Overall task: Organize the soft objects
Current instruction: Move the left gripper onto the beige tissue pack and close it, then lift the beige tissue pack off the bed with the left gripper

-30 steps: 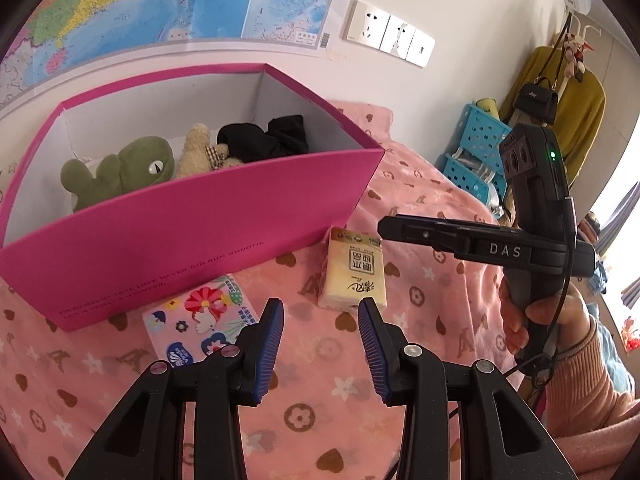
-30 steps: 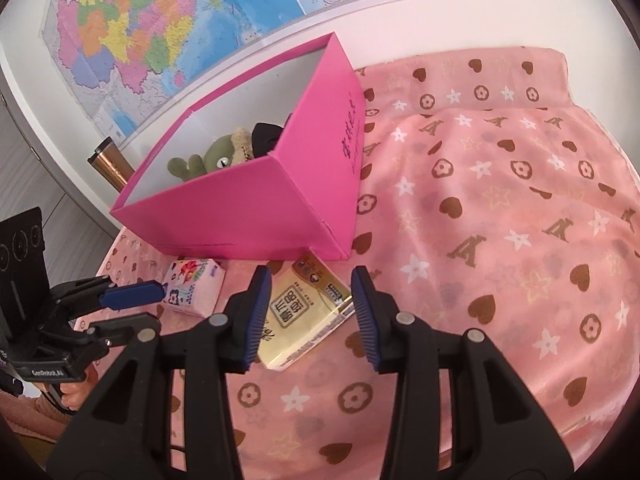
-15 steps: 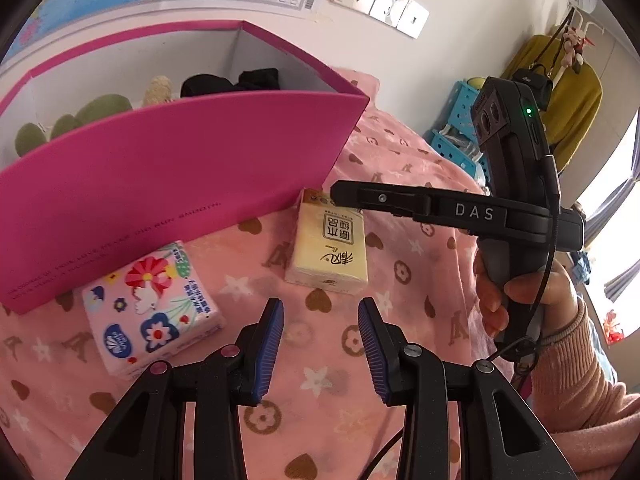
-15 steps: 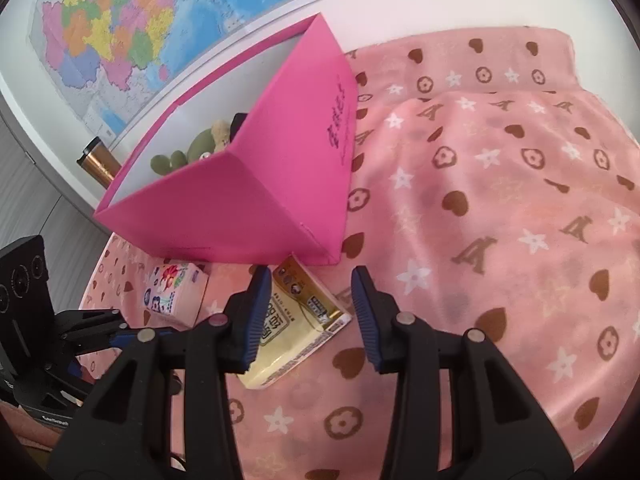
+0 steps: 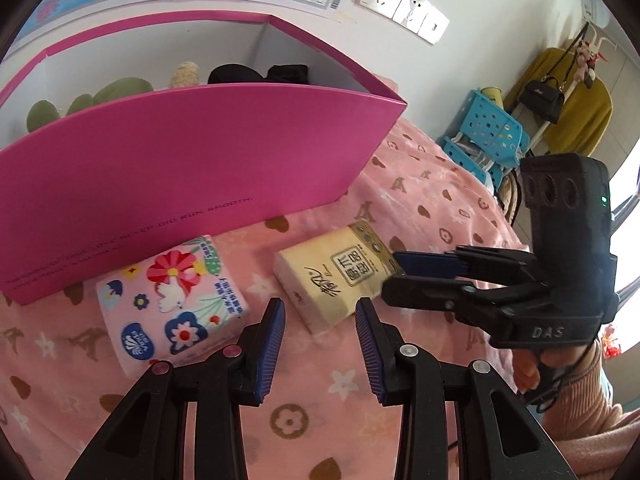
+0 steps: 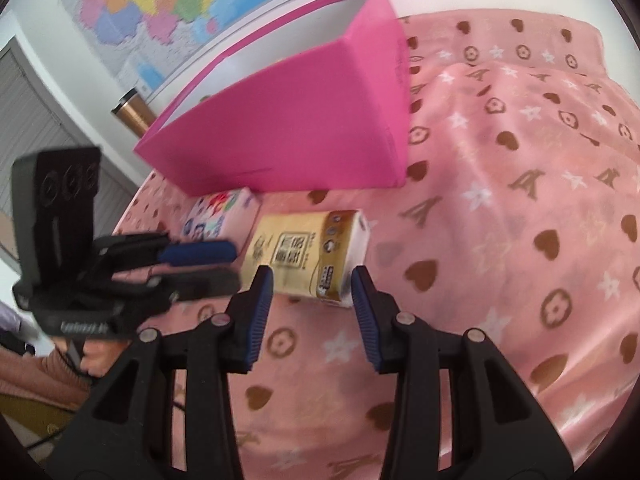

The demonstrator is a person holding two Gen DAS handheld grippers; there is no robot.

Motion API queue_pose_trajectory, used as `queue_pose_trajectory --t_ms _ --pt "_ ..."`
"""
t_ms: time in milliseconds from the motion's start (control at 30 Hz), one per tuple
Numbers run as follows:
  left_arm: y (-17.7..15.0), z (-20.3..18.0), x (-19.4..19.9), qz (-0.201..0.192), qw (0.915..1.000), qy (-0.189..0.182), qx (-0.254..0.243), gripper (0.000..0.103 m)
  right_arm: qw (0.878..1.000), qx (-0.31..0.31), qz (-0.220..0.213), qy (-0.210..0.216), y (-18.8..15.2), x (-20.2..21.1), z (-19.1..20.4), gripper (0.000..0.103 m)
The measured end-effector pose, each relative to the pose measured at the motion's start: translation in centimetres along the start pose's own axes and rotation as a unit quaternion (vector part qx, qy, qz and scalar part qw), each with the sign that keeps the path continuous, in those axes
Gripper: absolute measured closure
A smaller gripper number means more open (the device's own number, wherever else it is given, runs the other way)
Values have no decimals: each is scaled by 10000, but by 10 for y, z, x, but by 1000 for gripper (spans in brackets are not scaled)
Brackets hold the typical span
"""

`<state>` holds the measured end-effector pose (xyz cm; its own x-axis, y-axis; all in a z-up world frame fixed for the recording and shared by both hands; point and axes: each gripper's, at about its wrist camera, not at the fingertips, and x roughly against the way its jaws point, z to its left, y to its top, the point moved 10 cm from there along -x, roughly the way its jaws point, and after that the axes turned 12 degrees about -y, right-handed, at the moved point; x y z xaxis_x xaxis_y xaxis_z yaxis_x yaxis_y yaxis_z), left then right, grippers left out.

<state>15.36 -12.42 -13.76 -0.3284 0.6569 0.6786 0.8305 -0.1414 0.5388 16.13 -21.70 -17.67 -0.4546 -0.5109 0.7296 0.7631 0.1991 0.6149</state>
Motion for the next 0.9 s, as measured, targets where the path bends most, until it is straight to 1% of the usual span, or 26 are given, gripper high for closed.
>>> queue_pose_trajectory --t_ms 133,233,400,467,600,767,900 --pt "2 3 -1 -10 10000 -13 38 67 9997 -178 -105 -85 5 1 -8 59" --pt "3 3 -2 -9 10000 9 21 73 9994 -318 -149 -63 8 -1 -12 59" --pt "5 1 -7 10 10000 -77 40 76 9993 -344 -142 21 10 -5 -9 59" --pt "5 0 -9 41 9999 -134 60 76 9993 -334 -140 73 9 -6 -6 61" --pt "6 -4 -10 45 9999 -113 20 76 9994 -260 -222 -71 9 -3 -3 61" --pt "9 -7 -4 -53 9999 -154 16 76 9994 -226 -271 -41 10 3 0 61" --pt "10 -11 1 -92 9999 -110 -91 76 9992 -213 -331 -40 11 7 1 61"
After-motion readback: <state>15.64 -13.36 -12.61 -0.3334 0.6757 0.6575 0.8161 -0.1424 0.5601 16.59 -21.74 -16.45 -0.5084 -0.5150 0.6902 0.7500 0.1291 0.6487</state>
